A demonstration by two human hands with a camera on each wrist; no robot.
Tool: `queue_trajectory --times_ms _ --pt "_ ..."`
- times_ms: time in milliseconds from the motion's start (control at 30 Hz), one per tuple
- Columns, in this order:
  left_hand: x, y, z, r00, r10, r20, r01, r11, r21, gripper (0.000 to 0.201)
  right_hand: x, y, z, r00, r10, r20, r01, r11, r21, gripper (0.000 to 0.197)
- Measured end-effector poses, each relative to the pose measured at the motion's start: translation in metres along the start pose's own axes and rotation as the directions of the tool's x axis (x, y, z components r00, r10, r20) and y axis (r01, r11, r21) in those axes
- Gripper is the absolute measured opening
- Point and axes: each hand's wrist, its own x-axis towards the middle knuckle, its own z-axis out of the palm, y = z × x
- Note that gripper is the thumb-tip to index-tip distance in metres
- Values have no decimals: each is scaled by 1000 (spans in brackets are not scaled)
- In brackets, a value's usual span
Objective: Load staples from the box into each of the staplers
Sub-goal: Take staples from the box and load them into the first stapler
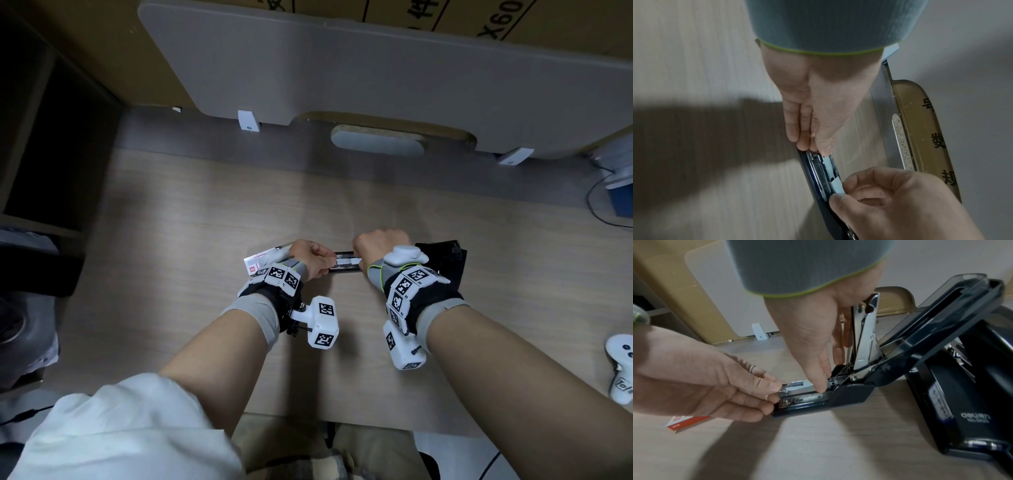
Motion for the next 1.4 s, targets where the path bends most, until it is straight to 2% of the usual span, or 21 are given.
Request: queue_trajectory --times_ms 200,333,567,900,1233,1400 --pt "0 -1 0 1000 10 5 -10 1000 -8 17 2 0 3 999 -28 -26 28 1000 -14 20" --pt "2 -2 0 1000 4 3 -4 1000 -4 17 3 2 3 1000 8 0 -8 999 32 22" --pt "3 -2 0 1000 6 -1 -6 1000 5 16 0 2 2 999 -41 -10 40 998 -48 17" --pt "4 -3 0 1000 7 -4 -7 1000 2 15 0 2 -3 1000 -28 12 28 999 -43 17" --pt "7 -5 -1 1000 1 18 0 1000 -18 2 5 2 -1 998 -25 54 26 1000 -11 24" --pt "8 -6 0 1000 -4 15 5 1000 -19 11 5 4 -3 997 -37 61 37 999 7 26"
